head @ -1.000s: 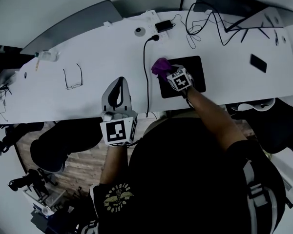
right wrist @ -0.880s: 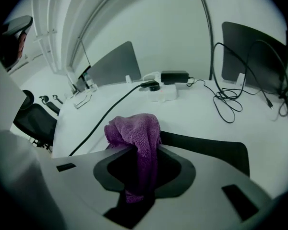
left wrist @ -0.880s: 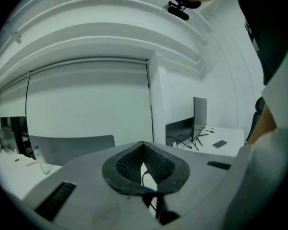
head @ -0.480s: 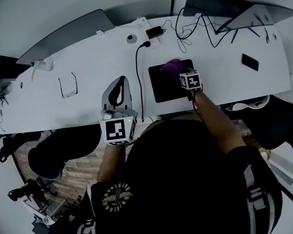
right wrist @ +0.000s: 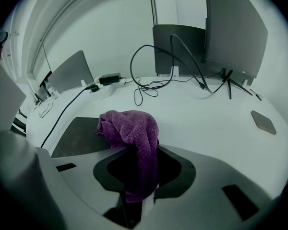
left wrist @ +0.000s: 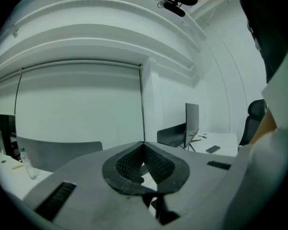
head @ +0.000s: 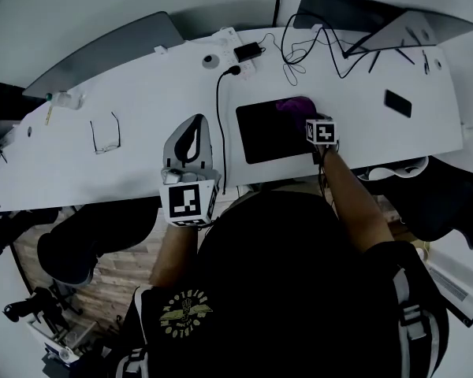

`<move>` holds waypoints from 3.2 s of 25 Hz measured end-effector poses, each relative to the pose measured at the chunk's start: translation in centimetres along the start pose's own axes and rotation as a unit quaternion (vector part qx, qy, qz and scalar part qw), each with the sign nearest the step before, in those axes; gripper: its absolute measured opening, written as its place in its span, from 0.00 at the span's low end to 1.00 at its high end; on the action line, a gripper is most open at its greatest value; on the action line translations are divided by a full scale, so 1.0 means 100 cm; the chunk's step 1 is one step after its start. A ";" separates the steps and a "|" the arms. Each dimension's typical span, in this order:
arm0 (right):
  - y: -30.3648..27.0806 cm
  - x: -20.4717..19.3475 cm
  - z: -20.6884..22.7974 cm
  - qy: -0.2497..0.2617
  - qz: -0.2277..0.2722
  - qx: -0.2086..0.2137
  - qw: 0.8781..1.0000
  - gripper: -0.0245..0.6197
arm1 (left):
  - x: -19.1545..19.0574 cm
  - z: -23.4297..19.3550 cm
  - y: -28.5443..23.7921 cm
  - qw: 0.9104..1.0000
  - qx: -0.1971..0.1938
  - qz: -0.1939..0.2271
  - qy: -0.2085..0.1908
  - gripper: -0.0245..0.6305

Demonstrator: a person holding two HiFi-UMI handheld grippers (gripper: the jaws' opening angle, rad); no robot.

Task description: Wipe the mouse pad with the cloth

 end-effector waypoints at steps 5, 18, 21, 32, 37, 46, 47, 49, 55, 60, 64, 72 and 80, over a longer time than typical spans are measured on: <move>0.048 0.024 -0.043 0.033 0.074 0.064 0.995 0.19 | 0.002 -0.001 0.003 1.000 -0.002 0.009 -0.006 0.04; 0.098 -0.018 -0.212 0.083 0.061 0.261 0.960 0.19 | -0.004 -0.007 0.025 1.000 0.000 0.000 -0.013 0.04; 0.083 -0.046 -0.225 0.109 0.032 0.260 0.959 0.19 | -0.004 -0.009 0.038 1.000 0.007 0.000 -0.016 0.04; 0.038 -0.093 -0.196 0.113 -0.027 0.183 0.976 0.19 | -0.016 -0.021 0.069 1.000 0.017 -0.007 -0.017 0.04; 0.032 -0.099 -0.166 0.110 -0.029 0.144 0.983 0.19 | -0.020 -0.019 0.072 1.000 0.014 -0.019 -0.021 0.04; 0.038 -0.091 -0.076 0.057 -0.009 0.073 0.996 0.19 | 0.001 0.003 0.054 1.000 -0.015 0.014 -0.009 0.04; 0.038 -0.091 -0.067 0.050 -0.008 0.067 0.997 0.19 | 0.003 0.004 0.051 1.000 -0.016 0.018 -0.003 0.04; 0.039 -0.090 -0.049 0.038 -0.007 0.055 0.998 0.19 | 0.007 0.004 0.045 1.000 -0.020 0.023 0.007 0.04; 0.047 -0.083 -0.006 0.027 0.011 0.015 0.999 0.19 | 0.016 0.011 0.032 0.999 -0.033 0.025 0.009 0.04; 0.050 -0.083 0.009 0.045 0.018 -0.012 0.999 0.19 | 0.021 0.012 0.027 0.999 -0.039 0.029 0.005 0.04; 0.056 -0.076 0.009 0.113 0.045 -0.023 0.992 0.19 | 0.027 0.006 0.031 0.998 -0.016 0.024 -0.051 0.04; 0.191 -0.020 -0.032 0.084 0.214 0.080 0.970 0.19 | 0.037 -0.013 0.054 0.997 0.009 0.047 -0.052 0.04; 0.329 0.040 -0.069 0.096 0.354 0.121 0.922 0.18 | 0.050 -0.008 0.071 0.996 -0.013 0.076 -0.033 0.04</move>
Point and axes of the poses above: the fingertips, and each gripper's own axes: y backward along the fingers, z to its right, x out of its top, the point moved 2 cm from there along y, backward along the fingers, and after that the axes turned 12 degrees about -y, right-handed, at the moved point
